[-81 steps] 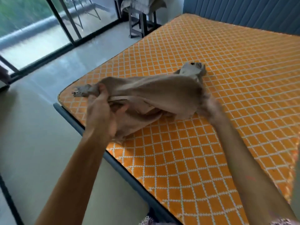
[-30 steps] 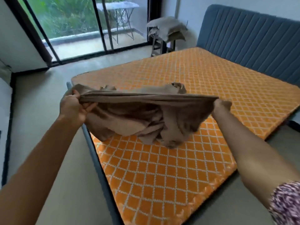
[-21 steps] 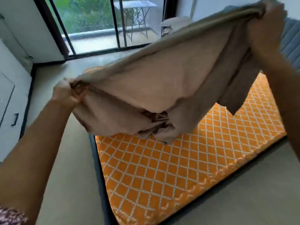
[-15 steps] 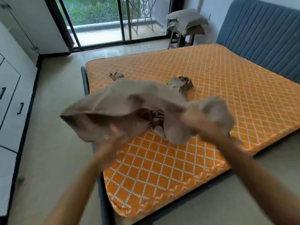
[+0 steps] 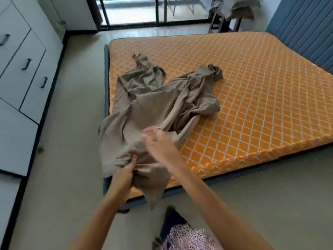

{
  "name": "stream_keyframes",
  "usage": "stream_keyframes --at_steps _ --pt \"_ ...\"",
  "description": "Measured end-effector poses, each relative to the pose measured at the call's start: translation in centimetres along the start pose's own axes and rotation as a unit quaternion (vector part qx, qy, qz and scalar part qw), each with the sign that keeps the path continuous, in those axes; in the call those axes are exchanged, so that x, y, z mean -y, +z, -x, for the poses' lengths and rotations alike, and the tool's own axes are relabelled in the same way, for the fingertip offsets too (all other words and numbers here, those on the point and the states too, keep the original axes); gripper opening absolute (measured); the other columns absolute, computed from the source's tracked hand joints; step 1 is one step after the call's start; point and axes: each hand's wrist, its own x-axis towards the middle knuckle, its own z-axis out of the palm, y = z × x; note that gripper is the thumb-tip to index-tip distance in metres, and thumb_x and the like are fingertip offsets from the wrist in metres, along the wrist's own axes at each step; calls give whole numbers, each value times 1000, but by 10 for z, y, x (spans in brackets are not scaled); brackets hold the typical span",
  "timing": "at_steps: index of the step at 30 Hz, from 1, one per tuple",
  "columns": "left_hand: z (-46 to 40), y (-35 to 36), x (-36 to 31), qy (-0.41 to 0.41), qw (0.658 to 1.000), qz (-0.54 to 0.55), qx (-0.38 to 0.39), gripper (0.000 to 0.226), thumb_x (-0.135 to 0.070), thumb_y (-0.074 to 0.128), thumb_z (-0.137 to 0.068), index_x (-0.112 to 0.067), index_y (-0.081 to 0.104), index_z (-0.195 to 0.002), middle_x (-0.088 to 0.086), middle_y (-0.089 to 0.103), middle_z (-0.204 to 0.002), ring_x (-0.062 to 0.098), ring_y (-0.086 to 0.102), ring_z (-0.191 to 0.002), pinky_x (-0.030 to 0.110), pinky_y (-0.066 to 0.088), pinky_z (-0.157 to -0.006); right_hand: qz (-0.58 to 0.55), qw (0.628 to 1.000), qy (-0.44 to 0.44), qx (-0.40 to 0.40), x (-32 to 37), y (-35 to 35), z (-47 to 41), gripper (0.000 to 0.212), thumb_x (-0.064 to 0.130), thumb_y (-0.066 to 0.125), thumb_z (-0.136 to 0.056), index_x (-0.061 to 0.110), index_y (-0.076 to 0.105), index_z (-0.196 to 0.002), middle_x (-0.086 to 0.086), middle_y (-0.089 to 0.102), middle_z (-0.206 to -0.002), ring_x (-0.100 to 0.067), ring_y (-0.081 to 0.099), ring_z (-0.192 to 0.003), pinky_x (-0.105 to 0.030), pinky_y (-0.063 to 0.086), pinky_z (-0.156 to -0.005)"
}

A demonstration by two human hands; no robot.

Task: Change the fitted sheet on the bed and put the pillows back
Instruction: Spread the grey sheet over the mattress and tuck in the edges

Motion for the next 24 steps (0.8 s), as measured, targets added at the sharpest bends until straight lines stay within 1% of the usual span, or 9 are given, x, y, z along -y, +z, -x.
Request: stream_keyframes --at_steps 2,4,7,9,12,15,17,20,24 --pt "13 -4 -2 19 1000 -3 12 33 -26 60 -94 -8 60 -120 11 68 -110 23 65 -95 40 55 -84 24 996 41 -81 -43 -37 -9 20 16 56 -91 4 66 -105 -12 68 -101 -25 62 -100 -32 46 -90" --pt "21 -9 -11 37 999 -32 6 35 -21 62 -92 -9 59 -124 11 67 -115 24 65 -102 45 50 -97 55 990 89 -93 -84 -72 -22 17 14 55 -91 3 65 -99 -16 67 -101 -31 62 -100 -35 46 -86" --pt "39 -7 -24 8 998 -48 34 26 -10 58 -93 -10 60 -120 10 70 -104 20 69 -85 37 60 -75 110 982 136 -70 -124 -107 -56 12 11 49 -91 6 60 -89 -19 64 -101 -37 59 -102 -38 46 -83" --pt "53 -5 -33 -27 996 -47 64 22 -3 54 -93 -9 64 -112 10 72 -96 15 70 -72 29 59 -62 174 976 130 -29 -139 -118 -83 23 10 44 -93 2 59 -110 -24 61 -114 -38 56 -109 -38 45 -87" --pt "70 -4 -48 -65 994 -75 44 23 -8 64 -85 -4 67 -107 16 71 -106 20 70 -82 30 57 -74 315 941 88 89 -154 -124 -108 40 15 44 -95 7 48 -134 -21 55 -130 -36 53 -119 -34 43 -89" --pt "89 -3 -63 -83 989 -116 41 80 -35 96 -41 -7 68 -111 15 72 -106 30 69 -97 38 55 -81 347 916 27 200 -182 -122 -124 53 7 42 -93 19 37 -144 -19 50 -133 -36 53 -117 -32 44 -84" --pt "98 -3 -66 -88 989 -114 35 102 -41 98 -17 -10 68 -110 13 72 -106 29 68 -100 41 56 -81 303 936 9 180 -198 -121 -132 70 0 41 -85 31 26 -145 -16 41 -131 -41 52 -111 -42 49 -87" --pt "109 -7 -66 -72 992 -100 16 74 -29 96 -49 -13 65 -115 13 70 -112 30 67 -105 44 54 -84 271 959 0 83 -201 -127 -147 77 3 43 -84 39 18 -147 -16 33 -133 -43 51 -107 -49 47 -90" --pt "125 -12 -69 -86 994 -64 -18 32 -13 72 -73 -17 73 -105 14 71 -111 27 69 -99 39 56 -79 417 904 -25 92 -195 -143 -183 50 12 41 -91 33 42 -137 -16 40 -129 -41 48 -115 -47 45 -94"
